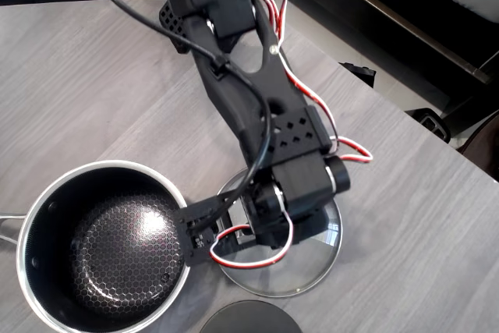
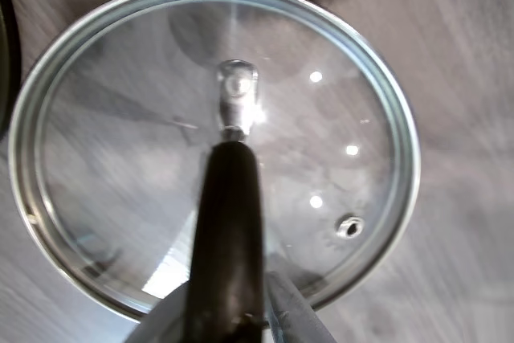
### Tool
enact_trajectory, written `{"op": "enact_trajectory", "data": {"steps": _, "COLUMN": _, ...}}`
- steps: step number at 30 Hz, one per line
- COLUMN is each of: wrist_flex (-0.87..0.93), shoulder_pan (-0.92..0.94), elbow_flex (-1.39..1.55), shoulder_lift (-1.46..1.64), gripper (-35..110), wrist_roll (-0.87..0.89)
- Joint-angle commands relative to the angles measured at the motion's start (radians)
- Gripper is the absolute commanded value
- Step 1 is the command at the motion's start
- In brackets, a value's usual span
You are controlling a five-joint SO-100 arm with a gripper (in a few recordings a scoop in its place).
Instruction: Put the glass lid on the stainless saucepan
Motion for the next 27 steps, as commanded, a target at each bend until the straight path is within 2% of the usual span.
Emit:
{"op": "enact_trajectory", "data": {"steps": 1, "wrist_flex": 0.051, "shoulder_pan": 0.017, "elbow_flex": -0.196, "shoulder_lift": -0.029, "gripper": 0, "wrist_roll": 0.015}}
{"op": "enact_trajectory", "data": {"steps": 7, "wrist_flex": 0.052, "shoulder_pan": 0.008, "elbow_flex": -0.344, "shoulder_lift": 0.058, "gripper": 0, "wrist_roll": 0.003}}
{"op": "enact_trajectory", "data": {"steps": 16, "wrist_flex": 0.044, "shoulder_pan": -0.028, "elbow_flex": -0.417, "shoulder_lift": 0.293, "gripper": 0, "wrist_roll": -0.015}}
{"op": "enact_trajectory", "data": {"steps": 19, "wrist_flex": 0.048, "shoulder_pan": 0.003, "elbow_flex": -0.509, "shoulder_lift": 0.322, "gripper": 0, "wrist_roll": -0.017}}
{"op": "enact_trajectory", "data": {"steps": 27, "wrist_flex": 0.046, "shoulder_pan": 0.190, "elbow_flex": -0.523, "shoulder_lift": 0.443, "gripper": 0, "wrist_roll": -0.054}}
